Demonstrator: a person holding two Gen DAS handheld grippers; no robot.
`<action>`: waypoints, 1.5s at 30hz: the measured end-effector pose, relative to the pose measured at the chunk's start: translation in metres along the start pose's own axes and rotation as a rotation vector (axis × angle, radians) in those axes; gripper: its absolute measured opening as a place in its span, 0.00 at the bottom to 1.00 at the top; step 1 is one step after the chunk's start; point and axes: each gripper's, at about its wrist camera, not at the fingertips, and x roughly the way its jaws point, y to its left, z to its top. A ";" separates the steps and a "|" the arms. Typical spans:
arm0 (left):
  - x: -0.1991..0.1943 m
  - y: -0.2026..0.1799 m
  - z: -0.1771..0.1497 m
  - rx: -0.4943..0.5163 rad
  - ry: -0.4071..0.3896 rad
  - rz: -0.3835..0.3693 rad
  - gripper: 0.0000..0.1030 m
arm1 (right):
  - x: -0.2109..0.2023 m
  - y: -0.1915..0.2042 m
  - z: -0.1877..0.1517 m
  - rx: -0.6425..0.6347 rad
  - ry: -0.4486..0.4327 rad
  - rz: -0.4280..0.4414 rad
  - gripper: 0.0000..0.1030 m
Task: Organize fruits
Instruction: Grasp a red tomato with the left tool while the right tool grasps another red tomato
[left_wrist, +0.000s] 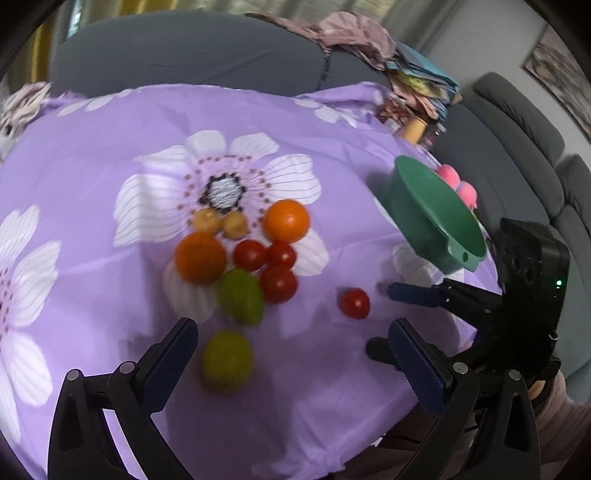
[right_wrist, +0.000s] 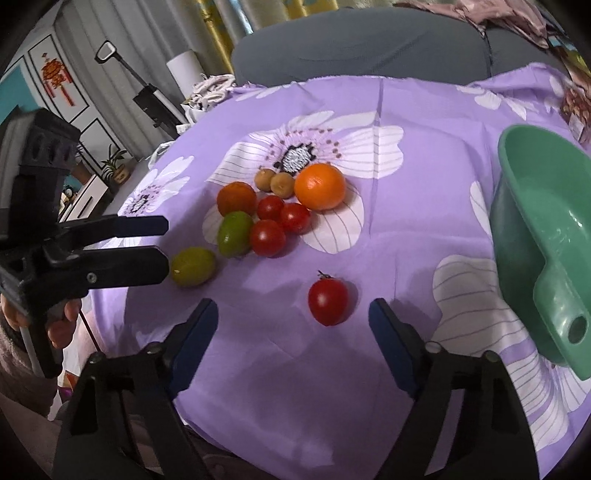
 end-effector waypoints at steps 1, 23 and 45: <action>0.003 -0.002 0.003 0.012 0.006 0.001 0.97 | 0.002 -0.002 0.000 0.003 0.004 -0.005 0.77; 0.068 -0.032 0.036 0.287 0.208 0.102 0.63 | 0.024 -0.016 0.003 0.010 0.054 -0.044 0.63; 0.097 -0.040 0.039 0.322 0.318 0.176 0.32 | 0.030 -0.016 0.009 -0.027 0.069 -0.078 0.48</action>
